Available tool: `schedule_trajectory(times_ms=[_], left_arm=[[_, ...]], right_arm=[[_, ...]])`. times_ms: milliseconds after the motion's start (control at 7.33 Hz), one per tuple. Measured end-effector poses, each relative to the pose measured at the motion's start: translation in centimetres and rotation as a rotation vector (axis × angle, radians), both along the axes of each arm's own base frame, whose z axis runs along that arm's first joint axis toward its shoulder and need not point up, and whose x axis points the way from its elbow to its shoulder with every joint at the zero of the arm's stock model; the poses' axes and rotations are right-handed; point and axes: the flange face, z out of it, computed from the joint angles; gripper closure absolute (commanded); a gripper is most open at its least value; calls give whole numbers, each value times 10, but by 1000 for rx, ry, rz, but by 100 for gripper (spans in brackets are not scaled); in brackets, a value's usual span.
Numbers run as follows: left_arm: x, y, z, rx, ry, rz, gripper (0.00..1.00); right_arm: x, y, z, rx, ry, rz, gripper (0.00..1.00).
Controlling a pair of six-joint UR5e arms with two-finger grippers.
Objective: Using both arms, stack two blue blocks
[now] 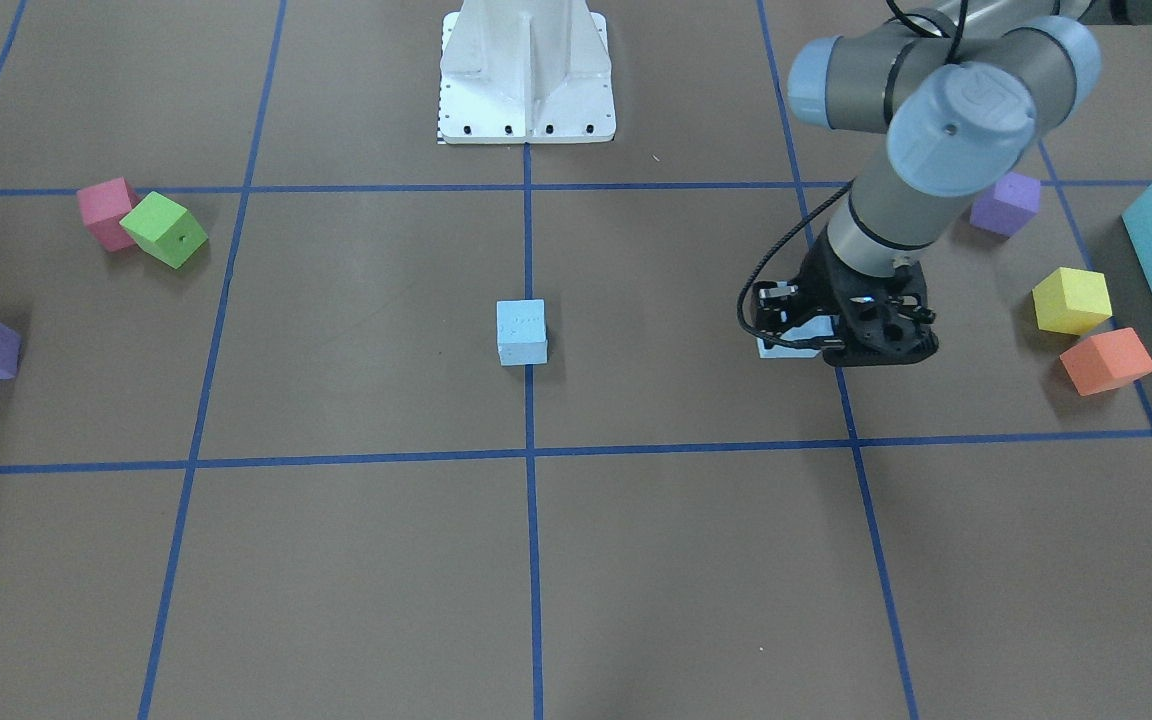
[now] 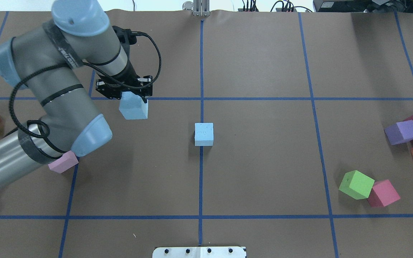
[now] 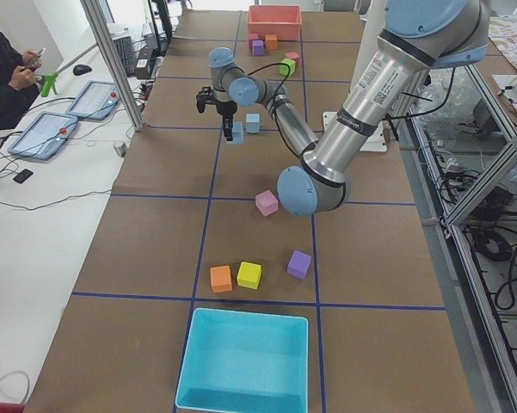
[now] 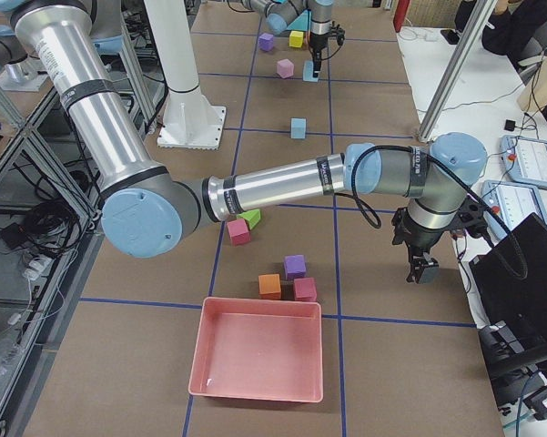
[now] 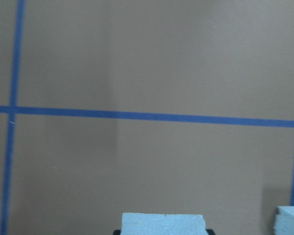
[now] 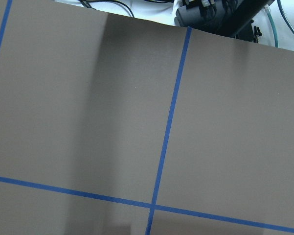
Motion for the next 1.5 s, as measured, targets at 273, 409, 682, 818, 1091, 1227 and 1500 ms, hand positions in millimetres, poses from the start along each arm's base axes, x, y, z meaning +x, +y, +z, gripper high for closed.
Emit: schedule_trajectory(times_ms=[273,409,682,818,1091,1227,1500], left_arm=[[64,27,-43,-3,-3,-7,42],[93,36,-60,5,-14,-6,42],[131,40,-87,12,-25,4,42],[143,37,-96,13,-30,8,42],[155,30,-98,22,-46,8,42],[159,27,-94,30,-54,5,42],[166,22,-83,32,-67,3,42]], right_arm=[[1,7,13,-10,-3,-4,0],[1,11,19,-14,-5,-4,0],[1,18,29,-23,-10,-3,0],[1,21,32,-28,-12,-3,0],[0,23,36,-32,-13,-3,0],[0,24,37,-32,-13,-3,0],[0,24,37,-33,-13,-3,0]])
